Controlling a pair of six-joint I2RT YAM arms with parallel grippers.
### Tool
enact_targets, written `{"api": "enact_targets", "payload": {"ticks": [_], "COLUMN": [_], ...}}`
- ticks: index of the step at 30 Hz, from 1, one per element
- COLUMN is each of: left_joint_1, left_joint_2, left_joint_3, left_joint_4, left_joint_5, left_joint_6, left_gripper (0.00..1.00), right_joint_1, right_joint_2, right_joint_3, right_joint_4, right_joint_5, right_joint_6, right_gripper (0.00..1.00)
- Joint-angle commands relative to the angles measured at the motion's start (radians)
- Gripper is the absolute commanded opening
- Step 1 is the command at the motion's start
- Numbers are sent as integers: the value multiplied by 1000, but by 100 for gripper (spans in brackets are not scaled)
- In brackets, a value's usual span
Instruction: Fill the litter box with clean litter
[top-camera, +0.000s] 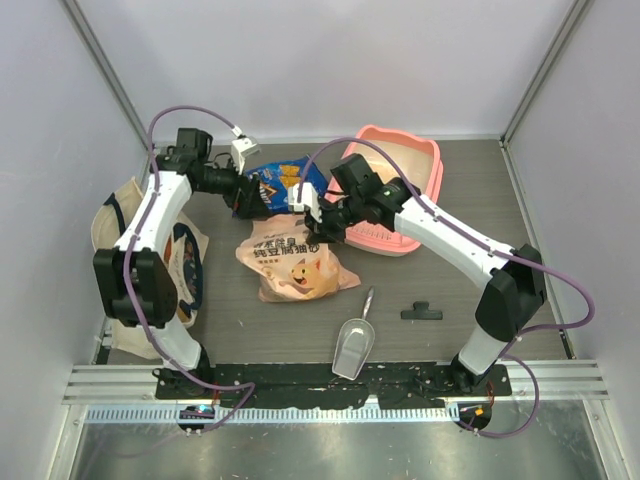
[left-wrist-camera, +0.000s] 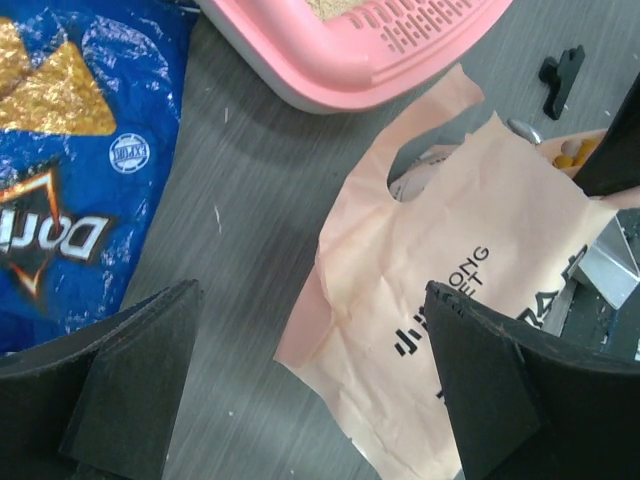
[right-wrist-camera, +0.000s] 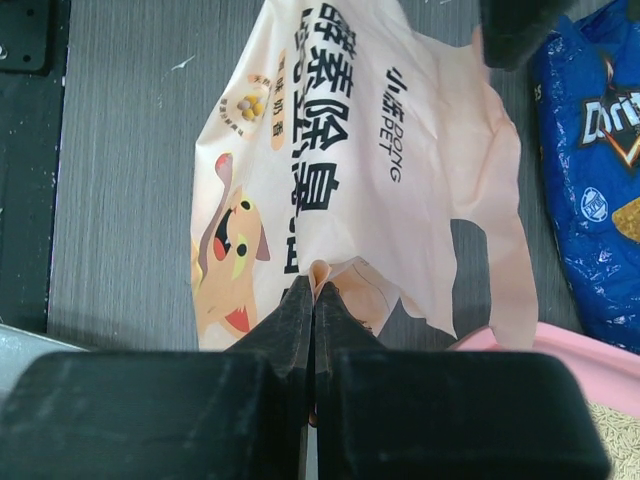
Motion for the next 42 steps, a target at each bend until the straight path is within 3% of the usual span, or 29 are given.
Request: {"api": "enact_targets", "payload": {"ticks": [1, 4, 11, 15, 24, 25, 31, 39, 42], "left_joint_1": [-5, -4, -8, -25, -62, -62, -60, -57, -57], "left_joint_2": [94, 153, 164, 183, 210, 206, 129, -81, -116], "left_joint_3": [140, 184, 101, 94, 78, 74, 55, 23, -20], "left_joint_4": [-198, -321, -229, -273, -336, -329, -248, -78, 48], "left_joint_5": [94, 151, 115, 103, 31, 25, -59, -142, -266], "left_joint_6": [138, 226, 240, 290, 353, 353, 292, 165, -26], "left_gripper": [95, 91, 81, 70, 37, 28, 0, 0, 4], "right_joint_1": [21, 21, 22, 24, 22, 22, 19, 13, 13], "right_joint_2": [-49, -43, -20, -15, 2, 3, 0, -20, -59], "right_joint_3": [102, 111, 134, 134, 146, 148, 143, 94, 39], "right_joint_4": [67, 60, 60, 56, 60, 60, 70, 104, 159], "right_joint_5": [-53, -42, -44, -42, -41, -41, -39, -30, -25], "right_joint_6": [-62, -76, -72, -78, -84, -84, -78, -59, -66], "right_gripper": [2, 2, 2, 2, 2, 2, 2, 2, 2]}}
